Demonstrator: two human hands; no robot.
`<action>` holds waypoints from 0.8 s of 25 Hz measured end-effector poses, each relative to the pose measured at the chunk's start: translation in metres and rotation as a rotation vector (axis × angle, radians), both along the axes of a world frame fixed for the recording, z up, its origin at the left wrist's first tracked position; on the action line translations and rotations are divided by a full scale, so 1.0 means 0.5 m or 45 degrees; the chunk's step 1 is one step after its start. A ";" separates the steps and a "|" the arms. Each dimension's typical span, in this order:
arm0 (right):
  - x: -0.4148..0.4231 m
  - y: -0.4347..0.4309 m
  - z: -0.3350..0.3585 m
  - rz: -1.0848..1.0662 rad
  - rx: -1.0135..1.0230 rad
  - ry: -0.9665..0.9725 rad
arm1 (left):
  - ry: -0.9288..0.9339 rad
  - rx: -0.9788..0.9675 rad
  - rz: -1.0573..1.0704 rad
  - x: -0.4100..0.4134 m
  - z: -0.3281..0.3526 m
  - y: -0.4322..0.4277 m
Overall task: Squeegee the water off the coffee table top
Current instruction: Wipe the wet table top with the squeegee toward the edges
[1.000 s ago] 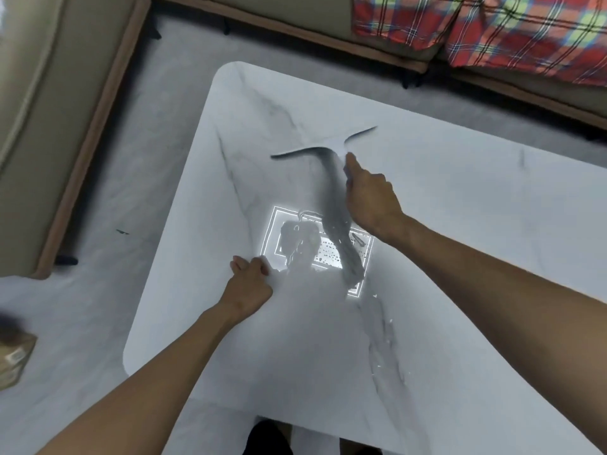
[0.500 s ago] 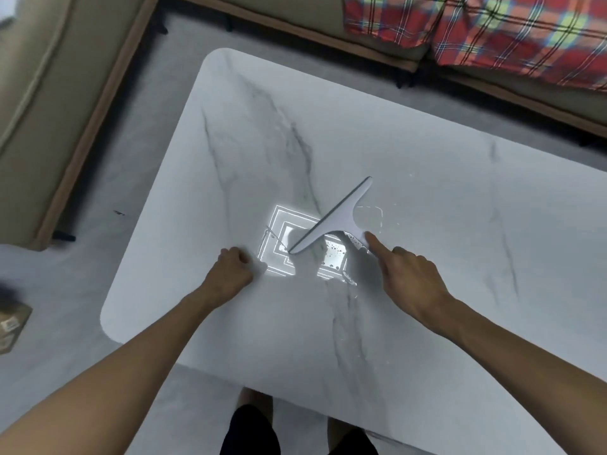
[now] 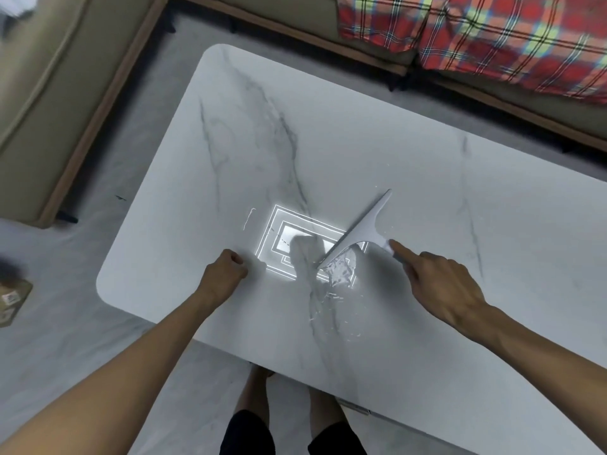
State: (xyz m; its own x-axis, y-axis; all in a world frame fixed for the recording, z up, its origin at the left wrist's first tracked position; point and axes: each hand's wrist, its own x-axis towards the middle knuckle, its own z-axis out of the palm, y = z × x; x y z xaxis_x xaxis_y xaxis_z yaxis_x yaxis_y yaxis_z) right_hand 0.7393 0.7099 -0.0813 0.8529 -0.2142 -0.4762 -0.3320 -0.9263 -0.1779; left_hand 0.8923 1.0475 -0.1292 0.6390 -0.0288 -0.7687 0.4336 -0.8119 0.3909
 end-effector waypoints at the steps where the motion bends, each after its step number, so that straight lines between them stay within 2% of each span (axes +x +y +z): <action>1: 0.005 0.012 0.004 0.029 0.015 -0.007 | -0.001 -0.015 0.004 -0.002 0.000 0.006; 4: 0.030 0.071 0.011 0.253 0.092 -0.019 | -0.030 -0.041 0.035 0.000 0.000 0.039; 8: 0.103 0.222 -0.011 0.786 0.288 0.029 | -0.072 -0.010 0.171 0.015 -0.006 0.121; 11: 0.168 0.394 -0.059 1.196 0.364 0.059 | -0.069 0.101 0.263 0.016 -0.016 0.216; 13: 0.201 0.496 -0.094 1.360 0.351 0.078 | -0.099 0.197 0.324 0.019 -0.023 0.279; 16: 0.245 0.576 -0.129 1.409 0.310 0.067 | -0.142 0.293 0.405 0.031 -0.032 0.344; 20: 0.303 0.566 -0.149 1.151 0.335 0.070 | -0.100 0.270 0.341 0.060 -0.053 0.352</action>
State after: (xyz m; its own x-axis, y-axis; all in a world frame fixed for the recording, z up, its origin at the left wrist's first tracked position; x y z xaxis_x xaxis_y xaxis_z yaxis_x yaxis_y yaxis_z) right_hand 0.8905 0.9927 -0.1559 0.6182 0.6376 -0.4598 0.4784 -0.7692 -0.4235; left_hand 0.9223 1.2233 -0.1558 0.6595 0.3026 -0.6881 0.6175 -0.7401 0.2663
